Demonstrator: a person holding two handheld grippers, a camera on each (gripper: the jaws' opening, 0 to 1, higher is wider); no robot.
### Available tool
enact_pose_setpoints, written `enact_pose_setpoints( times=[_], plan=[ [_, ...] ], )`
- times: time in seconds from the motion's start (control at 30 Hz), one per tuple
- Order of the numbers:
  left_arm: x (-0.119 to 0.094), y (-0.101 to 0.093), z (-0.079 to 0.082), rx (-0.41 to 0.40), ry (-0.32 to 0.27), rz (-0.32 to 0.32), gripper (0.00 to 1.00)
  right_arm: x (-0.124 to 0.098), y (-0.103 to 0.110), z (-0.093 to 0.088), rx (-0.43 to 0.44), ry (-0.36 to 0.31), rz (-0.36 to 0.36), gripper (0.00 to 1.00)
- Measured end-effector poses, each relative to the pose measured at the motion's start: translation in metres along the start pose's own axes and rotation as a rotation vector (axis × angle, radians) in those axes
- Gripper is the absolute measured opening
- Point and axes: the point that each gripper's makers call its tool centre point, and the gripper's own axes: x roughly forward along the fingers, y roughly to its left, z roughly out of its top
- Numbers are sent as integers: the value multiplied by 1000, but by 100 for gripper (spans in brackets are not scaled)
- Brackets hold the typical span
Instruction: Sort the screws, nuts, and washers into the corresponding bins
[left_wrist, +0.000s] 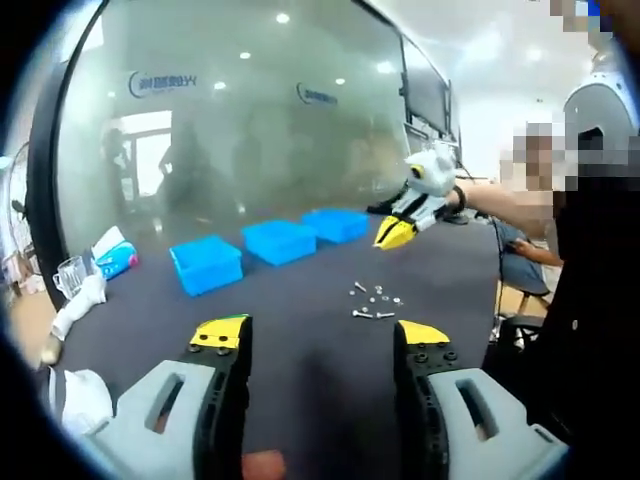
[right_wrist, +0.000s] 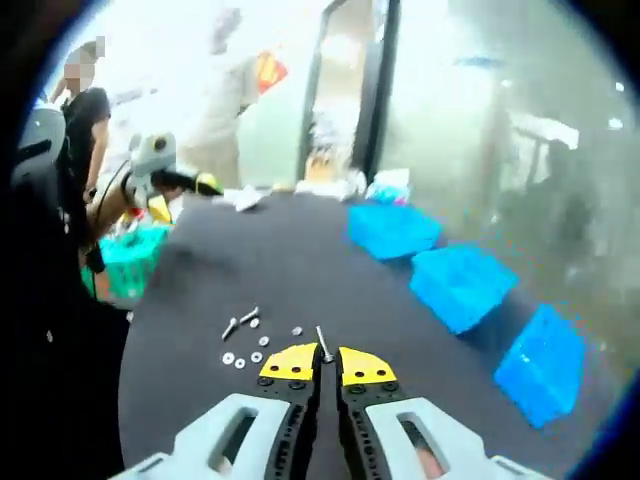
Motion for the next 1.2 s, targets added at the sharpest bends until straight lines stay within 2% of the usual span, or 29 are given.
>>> enact_pose_setpoints(
  times=[0.23, 0.37, 0.5, 0.77, 1.03, 1.2],
  plan=[
    [0, 3, 7, -10, -35, 25, 55, -35, -8, 13, 67, -157, -125, 3],
    [2, 3, 7, -14, -37, 28, 55, -44, -5, 15, 68, -185, -147, 3],
    [2, 3, 9, -12, -40, 26, 55, -52, -16, 20, 80, -215, -185, 3],
    [1, 3, 11, -9, -46, 31, 55, -69, -67, 25, 127, -264, -313, 3],
    [-4, 8, 10, -11, -48, 51, 55, -74, -134, 11, 161, -250, -443, 3],
    [-5, 11, 8, -11, -44, 64, 55, -70, -166, 4, 183, -240, -482, 3]
  ],
)
